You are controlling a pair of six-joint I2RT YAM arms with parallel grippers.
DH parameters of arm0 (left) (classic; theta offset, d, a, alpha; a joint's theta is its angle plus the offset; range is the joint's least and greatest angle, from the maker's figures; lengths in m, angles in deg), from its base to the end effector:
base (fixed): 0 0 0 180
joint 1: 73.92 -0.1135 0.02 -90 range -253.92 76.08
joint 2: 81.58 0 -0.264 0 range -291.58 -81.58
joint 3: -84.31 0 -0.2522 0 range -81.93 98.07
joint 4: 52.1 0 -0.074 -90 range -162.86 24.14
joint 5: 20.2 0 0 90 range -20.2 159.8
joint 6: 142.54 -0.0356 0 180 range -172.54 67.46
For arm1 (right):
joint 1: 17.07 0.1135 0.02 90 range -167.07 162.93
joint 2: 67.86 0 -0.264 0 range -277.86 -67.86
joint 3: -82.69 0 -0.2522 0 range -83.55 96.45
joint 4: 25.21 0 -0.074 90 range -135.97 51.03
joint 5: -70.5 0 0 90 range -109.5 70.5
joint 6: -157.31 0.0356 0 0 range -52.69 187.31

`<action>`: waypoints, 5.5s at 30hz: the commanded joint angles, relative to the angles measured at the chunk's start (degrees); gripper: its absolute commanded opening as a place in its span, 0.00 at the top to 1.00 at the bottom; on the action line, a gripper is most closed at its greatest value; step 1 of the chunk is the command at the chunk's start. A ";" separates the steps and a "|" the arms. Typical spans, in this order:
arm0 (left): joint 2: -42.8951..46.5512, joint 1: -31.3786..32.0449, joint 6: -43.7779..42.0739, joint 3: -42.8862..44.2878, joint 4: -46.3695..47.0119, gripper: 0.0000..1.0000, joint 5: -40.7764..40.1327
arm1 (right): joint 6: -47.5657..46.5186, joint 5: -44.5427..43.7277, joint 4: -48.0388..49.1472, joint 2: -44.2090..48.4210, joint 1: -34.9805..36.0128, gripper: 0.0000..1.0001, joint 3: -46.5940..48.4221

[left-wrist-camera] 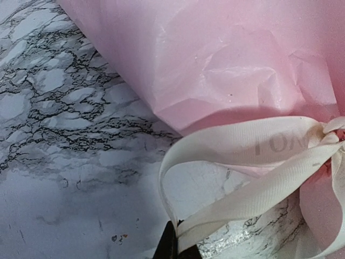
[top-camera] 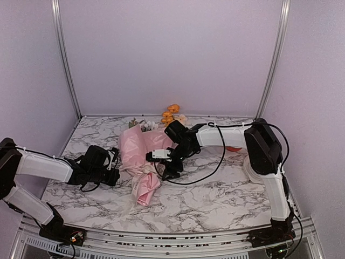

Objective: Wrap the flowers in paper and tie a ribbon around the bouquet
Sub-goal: Tie the half-tied ribbon around the folded bouquet.

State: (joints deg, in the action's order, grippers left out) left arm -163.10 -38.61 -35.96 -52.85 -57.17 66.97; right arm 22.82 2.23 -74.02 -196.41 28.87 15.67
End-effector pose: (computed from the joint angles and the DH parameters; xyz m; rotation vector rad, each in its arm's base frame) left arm 0.2108 -0.1472 0.1412 0.3605 2.3392 -0.3896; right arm 0.3200 0.3496 0.1557 -1.9660 1.7881 0.5172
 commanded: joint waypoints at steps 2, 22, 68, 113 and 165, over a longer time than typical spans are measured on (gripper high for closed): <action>0.44 0.11 -1.77 0.30 -0.17 1.00 0.23 | 1.66 -2.21 -4.12 0.50 1.38 0.16 -0.51; 8.30 0.20 -0.19 -0.16 -6.26 1.00 -2.95 | 9.25 4.06 7.65 9.27 -0.74 1.00 -11.82; 14.27 17.30 -12.56 1.32 11.07 0.58 -5.58 | 28.30 11.39 17.93 14.99 1.63 1.00 -15.87; 16.24 14.41 -1.73 -6.49 9.55 0.48 -8.45 | 34.92 22.85 24.68 12.91 1.47 1.00 -15.91; 8.86 11.45 13.90 -7.91 -4.01 1.00 -2.70 | 34.56 25.77 22.47 10.01 -1.11 1.00 -13.42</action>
State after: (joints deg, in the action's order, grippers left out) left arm -158.42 -27.40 -36.40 -56.41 -56.15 59.04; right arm 56.43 29.01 -51.88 -184.98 28.08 -0.11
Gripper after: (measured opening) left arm 0.004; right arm 0.006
